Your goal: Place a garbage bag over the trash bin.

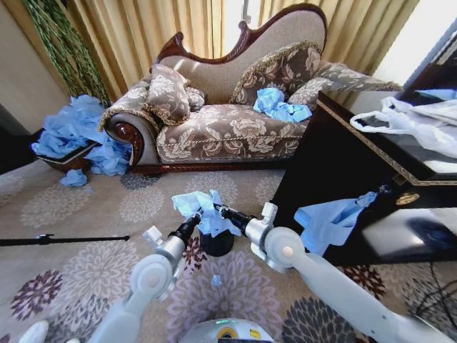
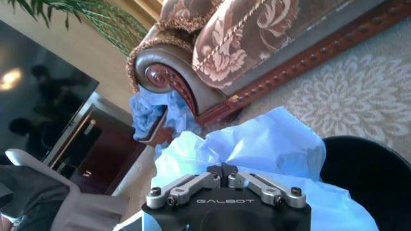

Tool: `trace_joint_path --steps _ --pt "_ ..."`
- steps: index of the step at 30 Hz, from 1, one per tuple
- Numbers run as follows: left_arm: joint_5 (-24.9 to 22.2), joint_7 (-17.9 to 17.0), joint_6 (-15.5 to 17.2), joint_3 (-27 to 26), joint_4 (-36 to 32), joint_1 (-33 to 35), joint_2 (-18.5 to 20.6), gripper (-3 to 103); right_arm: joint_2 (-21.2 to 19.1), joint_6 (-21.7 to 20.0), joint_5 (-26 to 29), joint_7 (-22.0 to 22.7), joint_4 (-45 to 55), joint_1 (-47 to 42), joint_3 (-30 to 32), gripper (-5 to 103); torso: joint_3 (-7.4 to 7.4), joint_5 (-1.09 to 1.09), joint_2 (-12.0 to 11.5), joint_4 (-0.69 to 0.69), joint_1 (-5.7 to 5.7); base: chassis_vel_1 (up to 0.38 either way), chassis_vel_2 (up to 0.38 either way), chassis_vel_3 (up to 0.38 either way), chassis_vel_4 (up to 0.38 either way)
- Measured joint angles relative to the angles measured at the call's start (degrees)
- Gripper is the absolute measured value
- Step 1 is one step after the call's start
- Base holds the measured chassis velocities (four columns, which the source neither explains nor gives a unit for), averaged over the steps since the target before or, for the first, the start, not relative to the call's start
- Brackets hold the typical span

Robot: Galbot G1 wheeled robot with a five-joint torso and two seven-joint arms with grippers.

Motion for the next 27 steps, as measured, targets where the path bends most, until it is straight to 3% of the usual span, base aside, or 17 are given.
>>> trace_joint_path --steps 8,10,16,20,22,27 --pt "-0.7 -3.4 0.0 2.9 0.8 -2.3 -1.4 0 -1.5 -0.4 6.2 3.1 0.4 3.7 -1.0 0 0.0 0.0 0.0 0.0 0.0 0.0 0.0 0.0 0.0" --pt "-2.3 -5.9 0.2 3.5 0.8 -3.5 -1.3 0 -2.6 -1.1 10.2 5.2 0.8 5.1 -0.9 0 0.0 0.0 0.0 -0.02 0.0 0.0 0.0 0.0 0.0" --pt "-4.0 -9.6 1.0 3.3 0.9 -3.6 -0.8 0 -1.9 -3.2 13.4 9.1 -1.8 6.4 0.0 0 0.0 0.0 0.0 -0.01 0.0 0.0 0.0 0.0 0.0" --pt "-4.2 -9.7 1.4 2.5 0.7 -2.8 0.4 0 -0.2 -4.0 9.0 7.7 -6.4 5.7 0.5 0 0.0 0.0 0.0 0.01 0.0 0.0 0.0 0.0 0.0" --pt "-4.7 -9.6 1.7 2.0 -0.4 -2.8 1.6 0 0.0 -4.1 2.4 5.1 -8.7 4.9 0.4 0 0.0 0.0 0.0 0.0 0.0 0.0 0.0 0.0 0.0" --pt "-5.0 -9.5 2.5 1.7 -2.0 -3.2 3.4 0 -0.2 -4.9 -0.3 4.5 -8.4 4.2 1.0 -3 0.01 0.01 0.0 -0.01 0.0 0.0 0.0 0.0 0.0"
